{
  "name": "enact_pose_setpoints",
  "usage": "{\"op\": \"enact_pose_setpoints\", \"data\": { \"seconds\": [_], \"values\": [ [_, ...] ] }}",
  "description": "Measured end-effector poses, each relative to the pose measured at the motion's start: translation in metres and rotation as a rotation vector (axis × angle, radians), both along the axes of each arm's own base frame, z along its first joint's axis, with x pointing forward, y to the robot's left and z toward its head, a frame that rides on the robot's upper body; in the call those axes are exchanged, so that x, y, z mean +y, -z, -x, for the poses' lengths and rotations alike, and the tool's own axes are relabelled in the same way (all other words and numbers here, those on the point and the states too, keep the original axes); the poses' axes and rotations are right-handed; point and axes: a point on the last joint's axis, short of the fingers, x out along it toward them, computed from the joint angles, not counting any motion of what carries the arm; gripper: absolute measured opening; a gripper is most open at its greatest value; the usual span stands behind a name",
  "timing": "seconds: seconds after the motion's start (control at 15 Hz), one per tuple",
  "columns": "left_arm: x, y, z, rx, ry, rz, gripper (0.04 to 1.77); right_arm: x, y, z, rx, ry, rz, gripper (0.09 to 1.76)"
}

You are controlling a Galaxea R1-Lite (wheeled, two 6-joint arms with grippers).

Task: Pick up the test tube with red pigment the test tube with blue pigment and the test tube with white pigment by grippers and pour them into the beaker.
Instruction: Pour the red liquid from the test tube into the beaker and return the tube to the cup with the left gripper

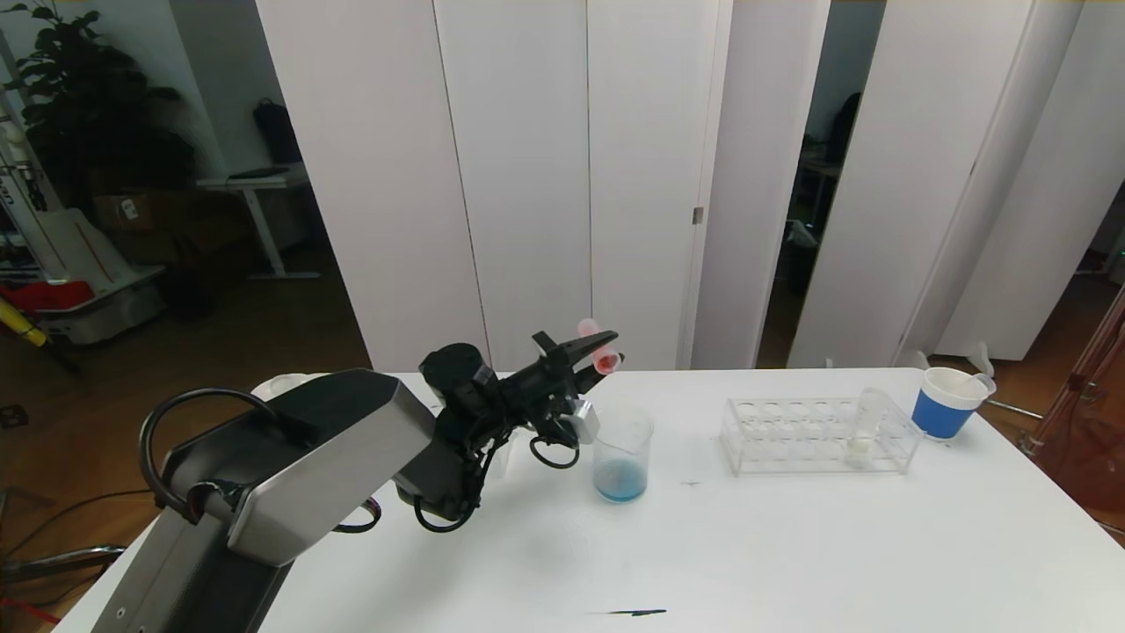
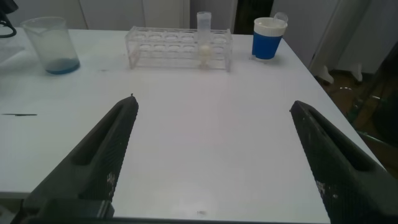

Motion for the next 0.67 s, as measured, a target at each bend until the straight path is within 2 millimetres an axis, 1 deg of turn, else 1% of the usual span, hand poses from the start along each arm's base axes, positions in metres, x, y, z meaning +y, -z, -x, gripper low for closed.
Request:
{"op": "enact_pose_setpoints", "data": {
  "seconds": [0.67],
  "values": [
    [-0.0006, -0.0001, 0.0006, -0.017, -0.001, -0.009, 0.58, 0.0000, 0.0000, 0.0000, 0.000, 0.000, 0.000, 1.75]
  ]
}}
